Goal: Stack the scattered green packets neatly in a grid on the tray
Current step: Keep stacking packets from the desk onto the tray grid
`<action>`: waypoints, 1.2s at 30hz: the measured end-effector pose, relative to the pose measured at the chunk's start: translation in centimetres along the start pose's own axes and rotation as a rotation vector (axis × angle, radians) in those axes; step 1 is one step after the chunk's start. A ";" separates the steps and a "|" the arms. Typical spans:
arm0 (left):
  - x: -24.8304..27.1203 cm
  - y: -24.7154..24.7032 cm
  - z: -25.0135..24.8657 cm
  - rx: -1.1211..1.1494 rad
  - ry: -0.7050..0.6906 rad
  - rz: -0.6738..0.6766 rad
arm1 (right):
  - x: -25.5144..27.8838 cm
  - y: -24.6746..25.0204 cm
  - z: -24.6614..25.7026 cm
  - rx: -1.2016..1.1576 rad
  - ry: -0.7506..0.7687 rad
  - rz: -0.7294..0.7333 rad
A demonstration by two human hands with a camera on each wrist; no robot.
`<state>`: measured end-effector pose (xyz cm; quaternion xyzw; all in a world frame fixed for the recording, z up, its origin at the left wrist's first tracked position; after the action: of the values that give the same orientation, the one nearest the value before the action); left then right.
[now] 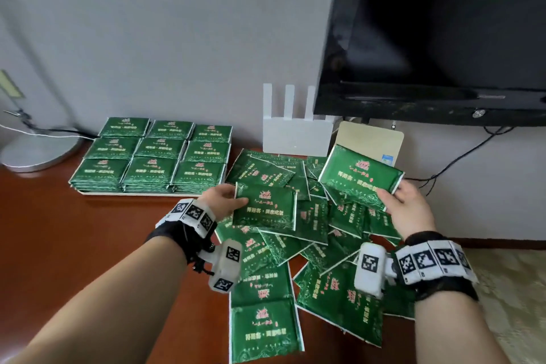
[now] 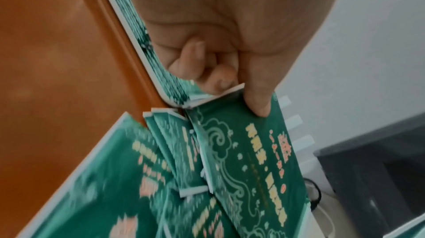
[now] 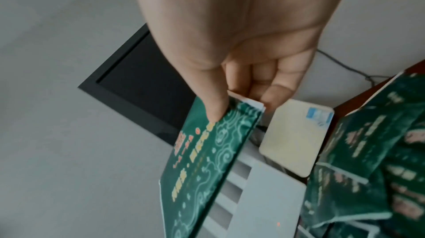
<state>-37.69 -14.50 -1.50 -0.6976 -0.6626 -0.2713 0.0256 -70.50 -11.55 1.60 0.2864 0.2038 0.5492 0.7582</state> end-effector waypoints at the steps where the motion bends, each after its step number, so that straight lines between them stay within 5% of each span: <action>1: -0.2 1.6 0.0 0.021 -0.005 -0.010 | 0.0 -0.8 1.5 0.014 0.019 0.010; 5: -0.8 9.1 0.1 -0.011 -0.054 -0.045 | 0.5 -5.0 7.8 0.094 0.102 0.054; 17: -7.0 29.6 2.8 0.108 -0.031 -0.182 | -2.3 -18.4 20.4 0.086 0.035 0.157; 25: -14.5 35.9 2.1 0.068 -0.020 -0.235 | -9.5 -24.8 23.5 0.176 -0.060 0.198; 36: -18.9 41.1 8.5 0.077 0.143 -0.334 | -15.6 -32.5 23.9 0.378 -0.098 0.270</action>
<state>4.33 -33.34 -3.26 -0.5554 -0.7755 -0.2952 0.0538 -37.22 -39.00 -1.86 0.4742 0.2257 0.5832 0.6198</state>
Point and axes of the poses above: each hand's wrist, its own x-axis away from the middle knuckle, its own y-axis out of the back of the hand, z = x × y, the point moved 4 cm from there along -x, towards the middle knuckle, and after that the axes turned 15 degrees about x, right-handed, at the moved point
